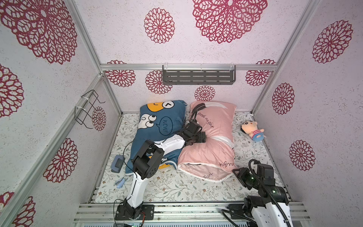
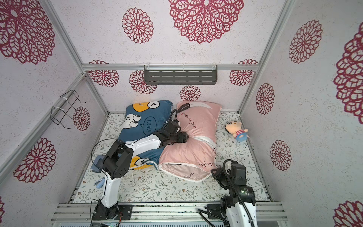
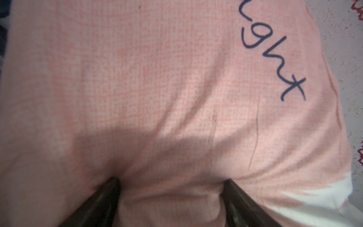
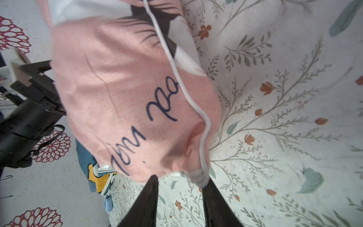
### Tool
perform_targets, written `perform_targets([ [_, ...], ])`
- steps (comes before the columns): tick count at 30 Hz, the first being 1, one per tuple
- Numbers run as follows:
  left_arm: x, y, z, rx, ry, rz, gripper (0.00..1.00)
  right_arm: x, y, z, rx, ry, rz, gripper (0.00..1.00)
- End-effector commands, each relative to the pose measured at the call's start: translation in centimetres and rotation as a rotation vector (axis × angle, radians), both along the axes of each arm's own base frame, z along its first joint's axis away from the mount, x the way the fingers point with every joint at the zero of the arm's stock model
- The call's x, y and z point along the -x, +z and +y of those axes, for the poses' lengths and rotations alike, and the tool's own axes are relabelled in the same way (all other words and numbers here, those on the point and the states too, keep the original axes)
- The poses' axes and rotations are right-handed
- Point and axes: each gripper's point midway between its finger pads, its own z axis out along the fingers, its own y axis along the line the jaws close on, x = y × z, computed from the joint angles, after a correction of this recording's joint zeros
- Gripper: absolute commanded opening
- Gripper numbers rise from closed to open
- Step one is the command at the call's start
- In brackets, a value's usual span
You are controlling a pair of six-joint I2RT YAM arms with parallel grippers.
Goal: Zip up pillowcases
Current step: Pick up the pillowcase from the center of the board.
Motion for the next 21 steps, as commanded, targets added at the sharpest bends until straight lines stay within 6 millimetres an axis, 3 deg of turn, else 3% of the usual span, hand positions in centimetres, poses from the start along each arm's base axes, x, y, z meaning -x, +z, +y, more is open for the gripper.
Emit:
perform_targets([
  [1,0.3,-4.9,4.5,-0.132,0.09,0.113,0.84,0.0,-0.3,-0.9,0.03,-0.048,0.011,0.4],
  [4,0.2,-4.7,4.7,-0.131,0.096,0.108,0.84,0.2,-1.0,-1.1,0.051,-0.046,0.043,0.48],
  [6,0.2,-4.6,4.7,-0.128,0.096,0.107,0.84,-0.2,-0.7,-1.4,0.057,-0.07,0.017,0.47],
  [9,0.2,-4.4,4.7,-0.124,0.096,0.108,0.84,-0.7,0.4,-1.8,0.067,-0.095,-0.033,0.42],
  [21,0.1,-3.9,5.0,-0.121,0.103,0.1,0.84,-1.3,-0.3,-0.5,-0.006,-0.051,-0.055,0.11],
])
